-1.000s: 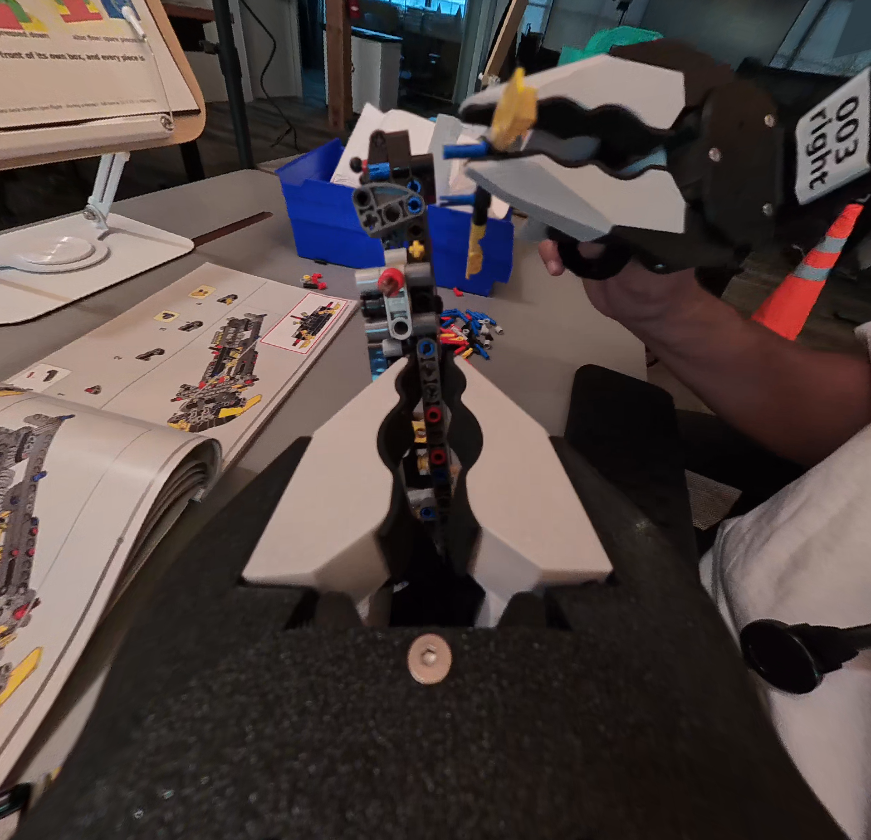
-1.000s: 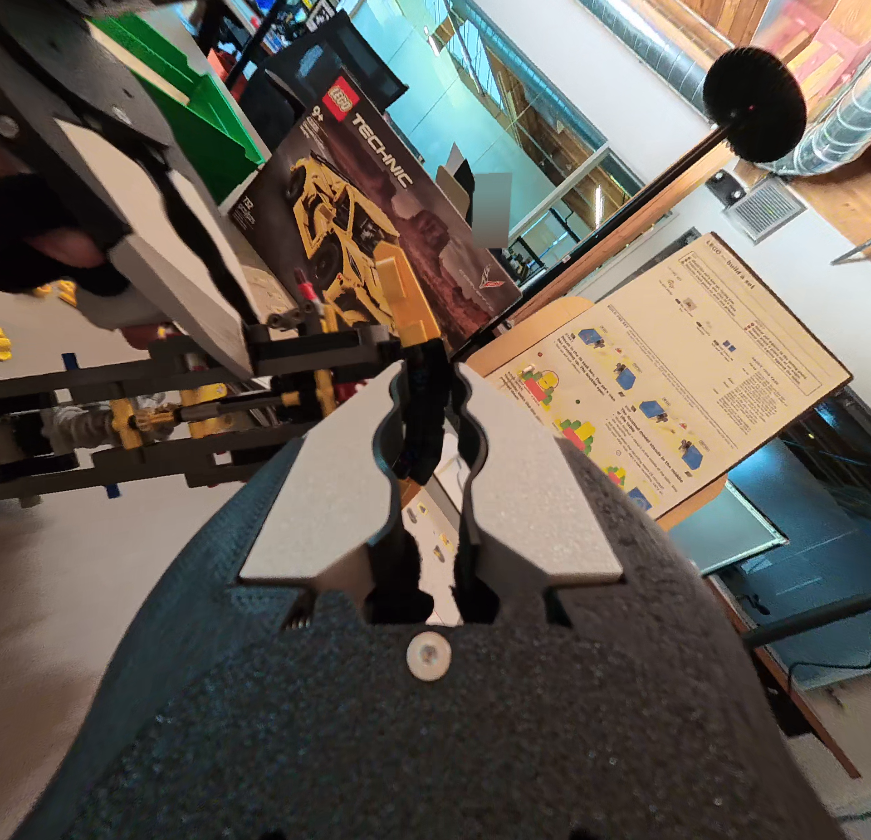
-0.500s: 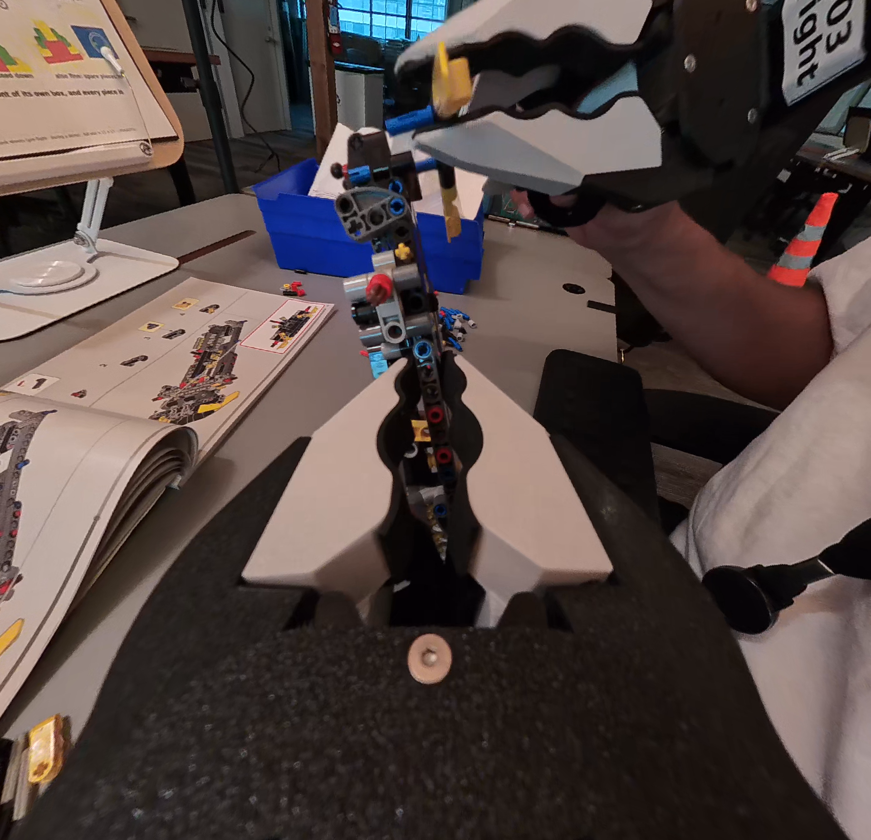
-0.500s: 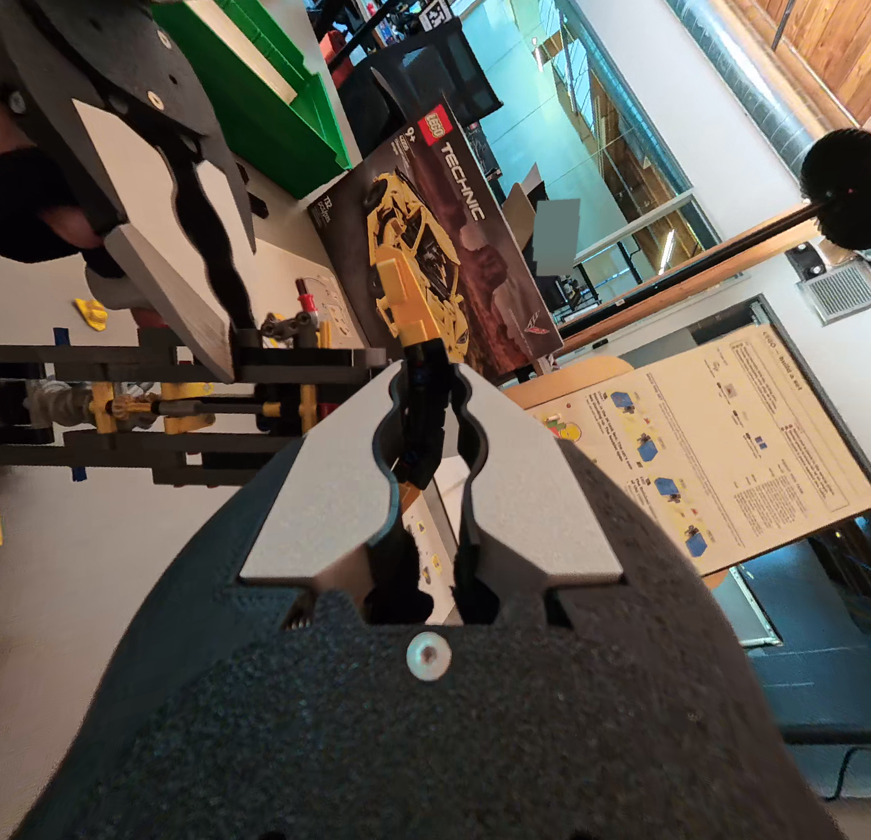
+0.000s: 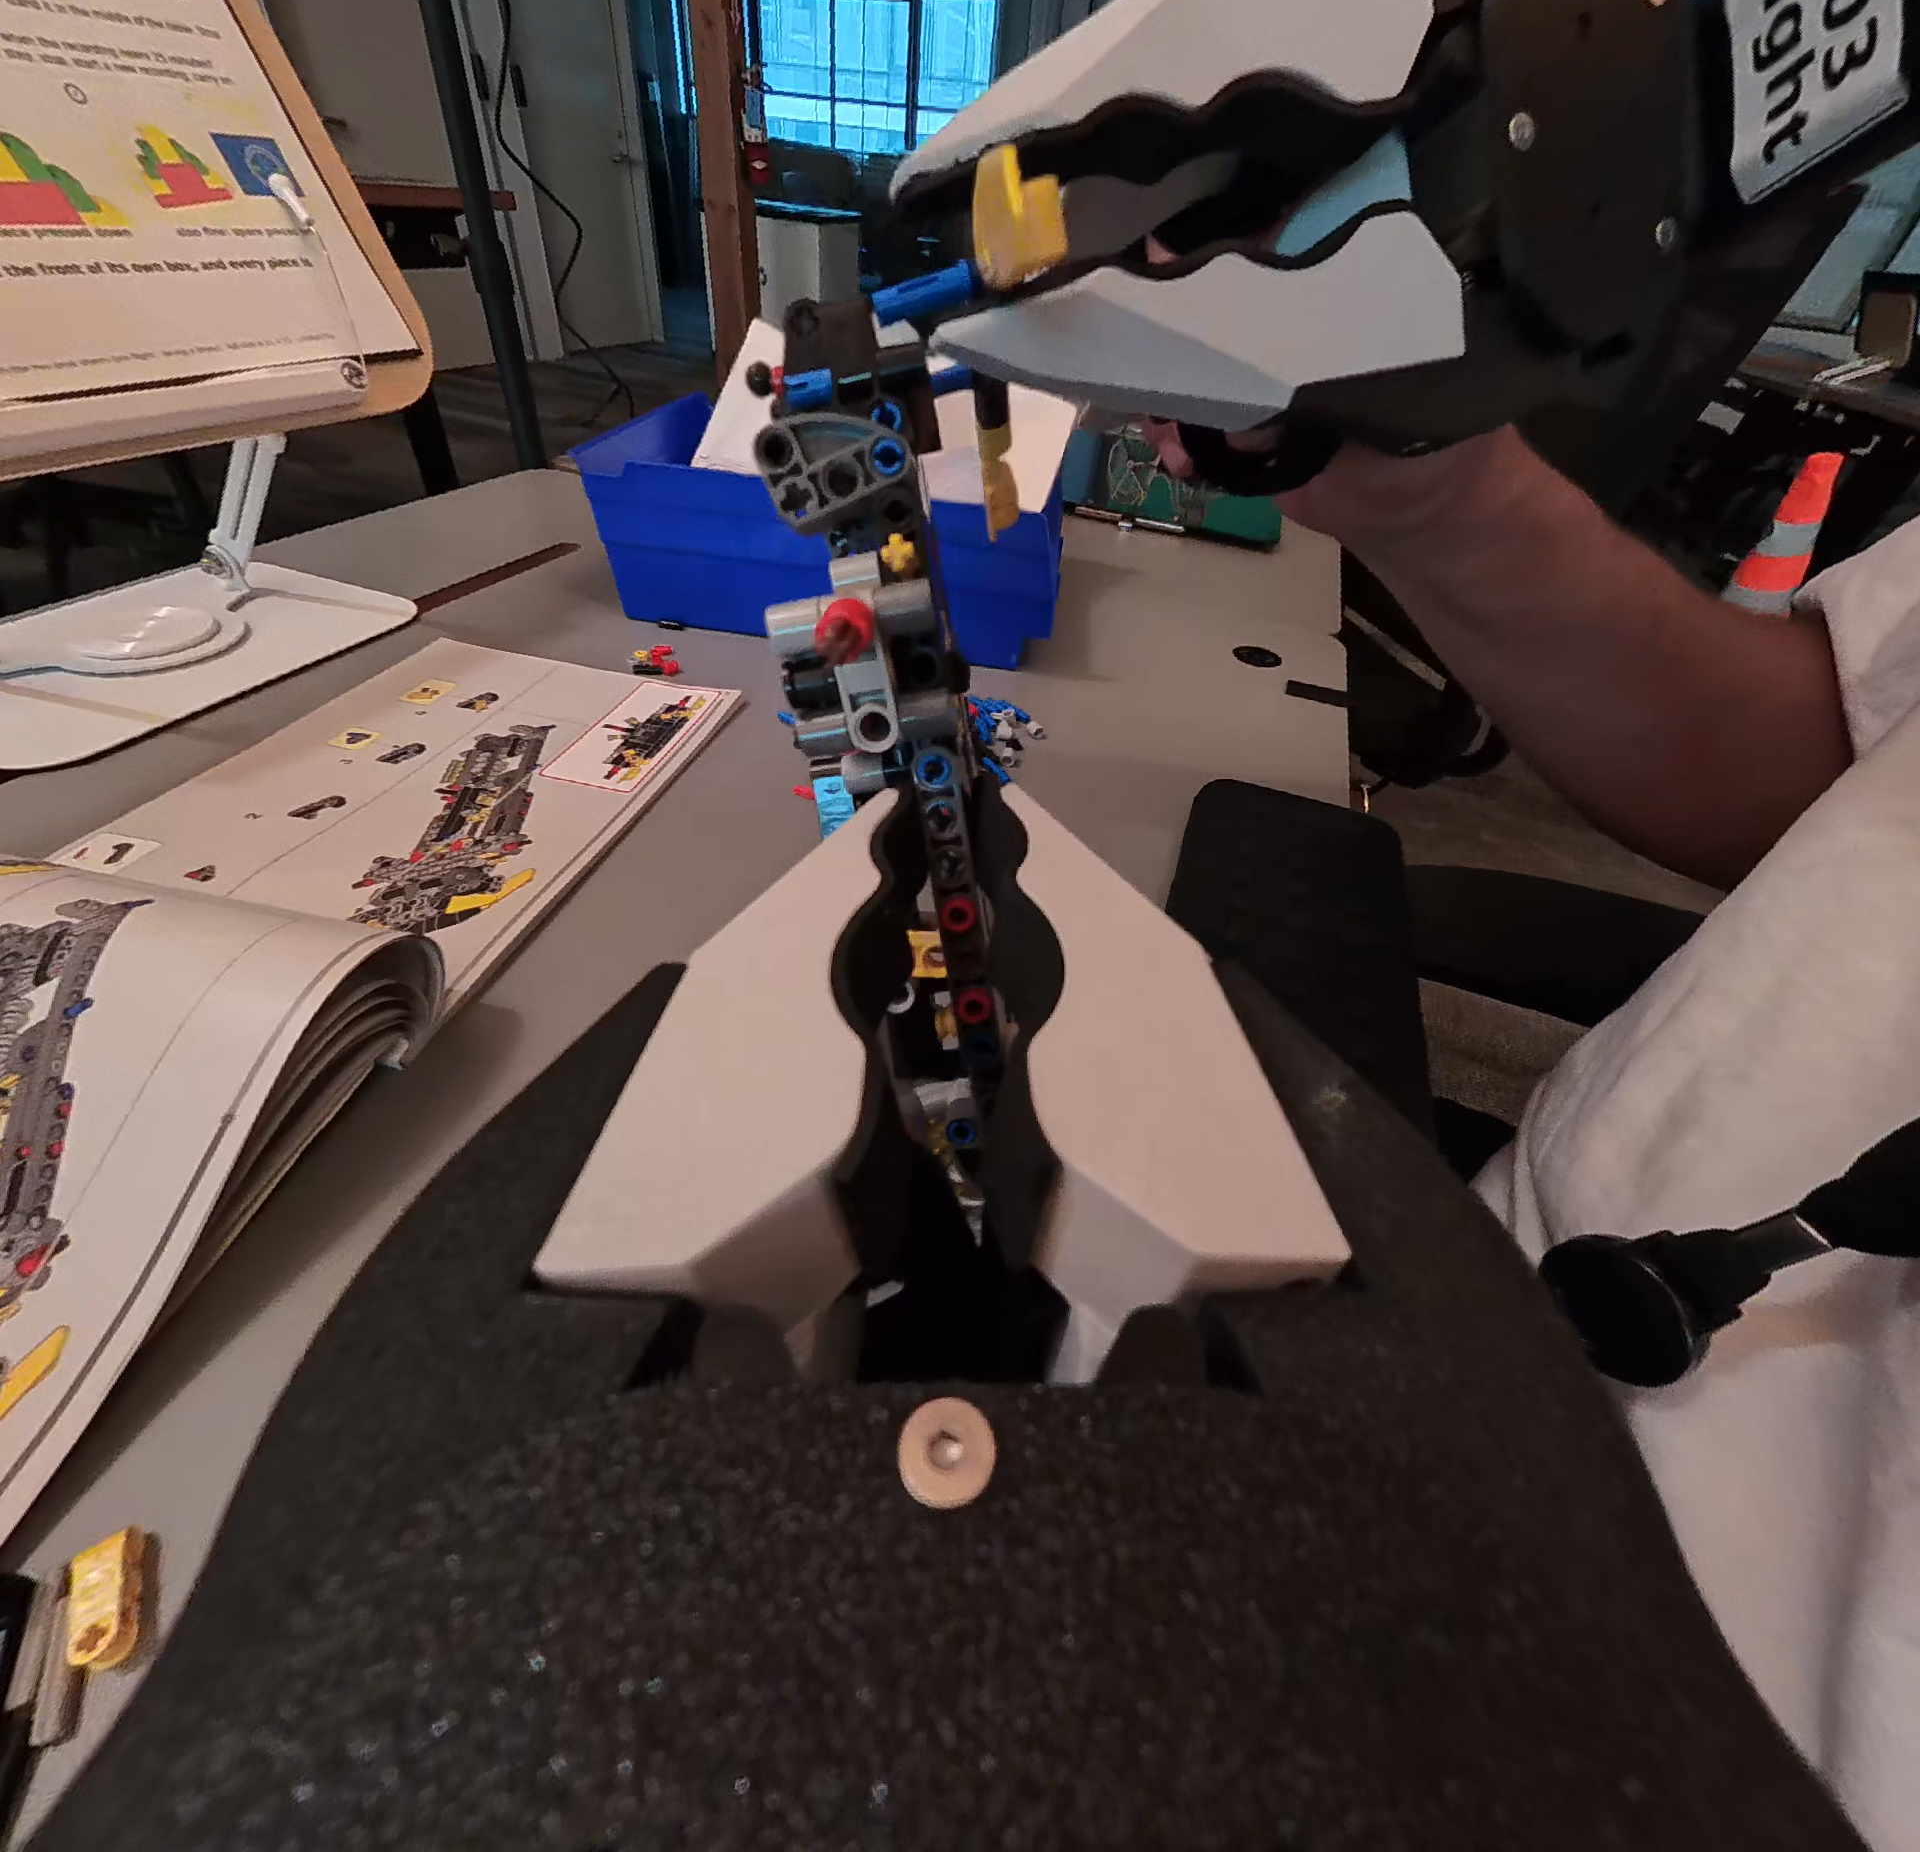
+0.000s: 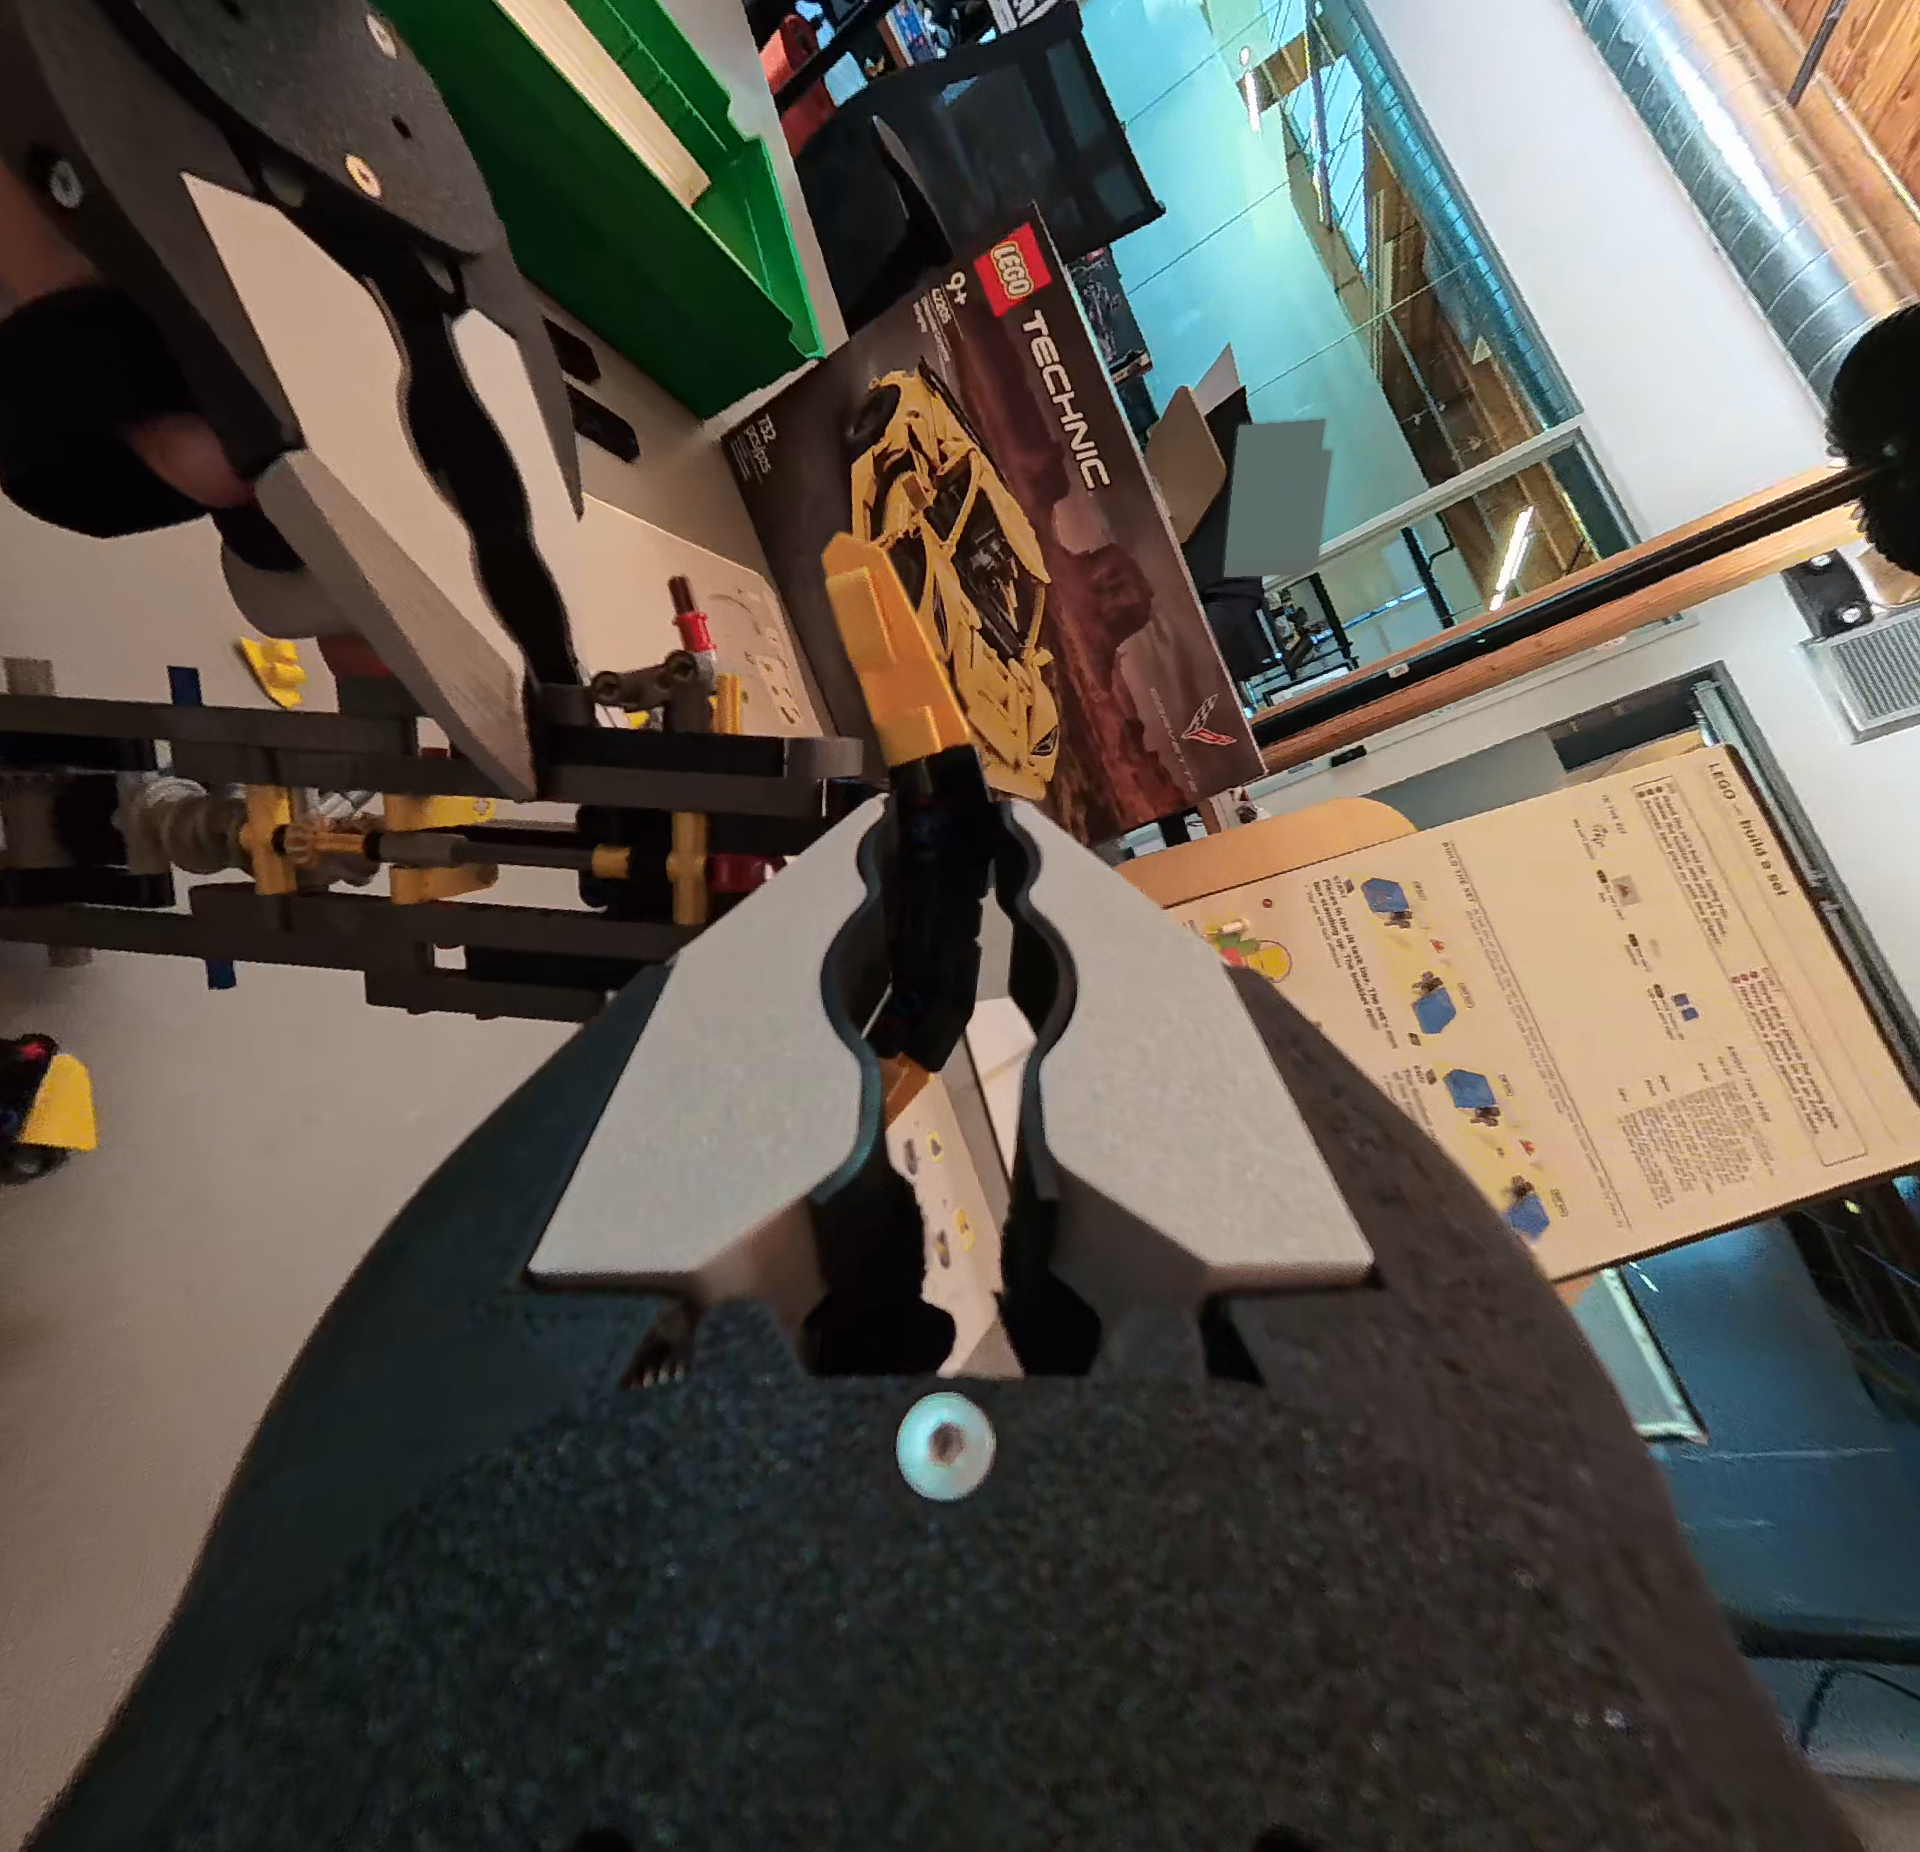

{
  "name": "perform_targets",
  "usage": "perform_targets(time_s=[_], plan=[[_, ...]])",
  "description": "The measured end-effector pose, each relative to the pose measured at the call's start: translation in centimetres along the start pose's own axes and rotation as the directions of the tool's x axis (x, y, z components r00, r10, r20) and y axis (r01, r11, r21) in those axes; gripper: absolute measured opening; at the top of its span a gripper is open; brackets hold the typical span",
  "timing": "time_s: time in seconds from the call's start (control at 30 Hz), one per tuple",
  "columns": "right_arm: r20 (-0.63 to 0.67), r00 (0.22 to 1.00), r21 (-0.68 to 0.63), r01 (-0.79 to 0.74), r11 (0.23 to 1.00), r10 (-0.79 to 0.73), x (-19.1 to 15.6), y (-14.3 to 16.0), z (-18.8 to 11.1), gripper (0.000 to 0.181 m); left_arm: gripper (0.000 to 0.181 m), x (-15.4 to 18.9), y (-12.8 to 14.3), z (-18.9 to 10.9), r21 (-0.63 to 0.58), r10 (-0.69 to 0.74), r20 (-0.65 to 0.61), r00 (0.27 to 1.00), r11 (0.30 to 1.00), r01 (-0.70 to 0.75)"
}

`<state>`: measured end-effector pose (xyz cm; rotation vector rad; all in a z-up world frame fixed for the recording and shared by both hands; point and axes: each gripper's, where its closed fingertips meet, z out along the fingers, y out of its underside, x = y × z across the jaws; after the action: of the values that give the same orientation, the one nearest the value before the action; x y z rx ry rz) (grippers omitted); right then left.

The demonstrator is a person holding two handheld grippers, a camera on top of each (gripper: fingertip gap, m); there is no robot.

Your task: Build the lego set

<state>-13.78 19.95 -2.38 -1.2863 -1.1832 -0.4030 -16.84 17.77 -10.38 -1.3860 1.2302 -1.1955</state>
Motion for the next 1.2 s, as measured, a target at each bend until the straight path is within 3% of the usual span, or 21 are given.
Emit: perform_targets(time_s=[0.53,0.8,1.03,1.1,1.2], plan=[[0.116,0.993,-0.043,-0.01,0.999,0.015,-0.5,-1.5,0.4,0.016,0.007,0.4,-0.1,-0.9,0.026,0.011,0.003,1.0,1.0,-0.011],[0.134,0.991,-0.001,-0.013,1.0,0.013,-0.8,-2.2,0.7,0.016,0.007,0.4,-0.1,-1.2,0.05,-0.031,-0.025,0.999,0.998,0.033],[0.158,0.983,0.07,-0.103,0.992,0.091,-0.8,-2.2,1.4,0.016,0.007,-0.1,0.0,-1.5,0.071,-0.122,-0.134,0.984,0.989,0.132],[0.138,0.985,0.091,-0.118,0.989,0.104,-0.6,-2.6,1.1,0.016,0.007,-0.4,0.1,-1.6,0.077,-0.143,-0.124,0.982,0.985,0.153],[0.213,0.958,0.094,-0.215,0.972,0.192,-1.3,-2.5,0.1,0.016,0.007,-1.4,0.3,-1.9,0.08,-0.15,-0.08,0.985,0.984,0.157]])
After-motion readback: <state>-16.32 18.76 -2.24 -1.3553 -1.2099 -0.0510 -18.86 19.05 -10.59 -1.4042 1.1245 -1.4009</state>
